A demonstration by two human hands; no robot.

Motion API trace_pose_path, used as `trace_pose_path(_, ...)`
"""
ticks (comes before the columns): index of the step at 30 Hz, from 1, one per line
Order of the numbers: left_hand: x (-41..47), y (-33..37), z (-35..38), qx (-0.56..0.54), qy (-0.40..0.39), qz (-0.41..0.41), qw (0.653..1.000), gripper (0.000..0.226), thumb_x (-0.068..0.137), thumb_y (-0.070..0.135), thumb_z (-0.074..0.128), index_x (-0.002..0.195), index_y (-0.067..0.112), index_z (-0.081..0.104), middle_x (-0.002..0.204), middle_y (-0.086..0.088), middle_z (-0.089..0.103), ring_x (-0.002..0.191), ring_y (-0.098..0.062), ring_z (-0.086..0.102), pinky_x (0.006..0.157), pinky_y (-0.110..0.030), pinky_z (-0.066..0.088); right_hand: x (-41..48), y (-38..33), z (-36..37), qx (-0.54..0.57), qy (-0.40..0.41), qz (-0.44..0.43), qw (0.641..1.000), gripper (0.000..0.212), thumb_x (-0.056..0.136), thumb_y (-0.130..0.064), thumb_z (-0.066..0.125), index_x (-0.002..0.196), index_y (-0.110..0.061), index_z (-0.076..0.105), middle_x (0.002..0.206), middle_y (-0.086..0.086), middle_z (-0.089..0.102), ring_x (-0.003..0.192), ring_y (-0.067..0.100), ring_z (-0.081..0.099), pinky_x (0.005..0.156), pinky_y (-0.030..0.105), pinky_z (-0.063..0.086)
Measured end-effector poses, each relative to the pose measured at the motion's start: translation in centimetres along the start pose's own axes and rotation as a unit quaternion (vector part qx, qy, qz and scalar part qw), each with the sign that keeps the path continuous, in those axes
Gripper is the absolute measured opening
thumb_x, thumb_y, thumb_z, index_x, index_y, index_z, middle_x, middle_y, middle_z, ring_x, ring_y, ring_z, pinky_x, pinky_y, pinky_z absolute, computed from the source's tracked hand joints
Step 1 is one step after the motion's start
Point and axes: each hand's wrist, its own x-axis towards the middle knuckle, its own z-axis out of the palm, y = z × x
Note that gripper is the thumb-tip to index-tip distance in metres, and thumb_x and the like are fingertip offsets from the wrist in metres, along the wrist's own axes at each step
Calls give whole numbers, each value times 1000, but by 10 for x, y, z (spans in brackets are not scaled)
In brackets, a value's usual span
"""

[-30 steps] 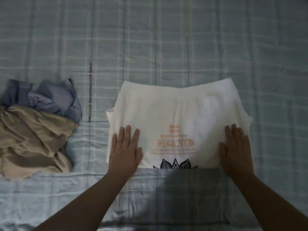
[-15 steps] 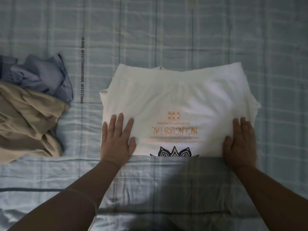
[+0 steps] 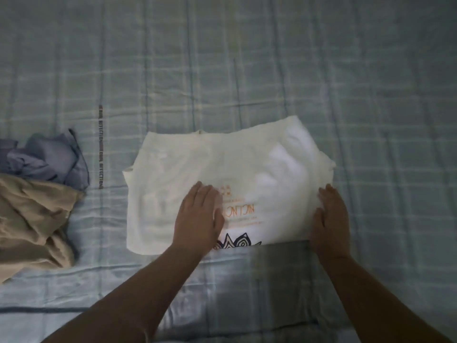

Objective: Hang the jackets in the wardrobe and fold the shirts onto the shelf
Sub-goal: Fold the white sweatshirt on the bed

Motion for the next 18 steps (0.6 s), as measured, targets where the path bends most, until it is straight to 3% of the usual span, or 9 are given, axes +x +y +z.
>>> trace_pose_path(3, 37, 58, 10, -34, -1, 68, 997, 31, 86, 19, 48, 113, 10, 61, 108, -7, 62, 104, -28, 52, 91, -41, 48, 0, -2, -2, 53, 54, 89, 993, 52, 84, -12, 42, 132, -2, 56, 144, 14, 50, 134, 29, 44, 117, 36, 28)
trace_pose_path(6, 76, 114, 20, -43, 7, 87, 995, 29, 84, 21, 44, 105, 12, 63, 97, -6, 62, 92, -27, 53, 77, -38, 49, -8, -4, -5, 52, 34, 86, 994, 53, 88, -13, 44, 140, -9, 50, 150, 9, 44, 140, 23, 38, 119, 43, 27)
trace_pose_path(9, 118, 155, 38, -4, -4, 86, 996, 42, 90, 29, 44, 124, 10, 58, 125, -12, 59, 119, -34, 52, 100, -47, 43, -21, 4, -2, -61, -16, 5, 998, 58, 95, -25, 42, 151, -11, 36, 159, 10, 31, 149, 23, 25, 121, 43, 22)
trace_pose_path(12, 156, 173, 61, 85, -76, 58, 992, 64, 98, 45, 30, 154, 14, 28, 161, -15, 25, 150, -35, 16, 120, -55, 14, -33, 24, 7, -150, -85, -36, 984, 62, 100, -36, 37, 157, -14, 22, 164, 5, 17, 152, 19, 11, 121, 43, 19)
trace_pose_path(15, 177, 176, 87, 107, -158, 59, 980, 69, 100, 53, 18, 159, 19, 5, 165, -16, 4, 152, -33, -4, 121, -54, 1, -35, 41, 12, -156, -107, -41, 981, 62, 100, -38, 35, 156, -13, 25, 164, 4, 19, 152, 20, 16, 119, 44, 23)
trace_pose_path(18, 182, 176, 103, 141, -176, 61, 972, 71, 98, 56, 12, 158, 22, -5, 165, -14, -5, 152, -30, -13, 121, -55, -5, -31, 44, 12, -135, -116, -35, 983, 61, 99, -38, 36, 153, -11, 33, 162, 6, 27, 150, 23, 23, 117, 44, 25)
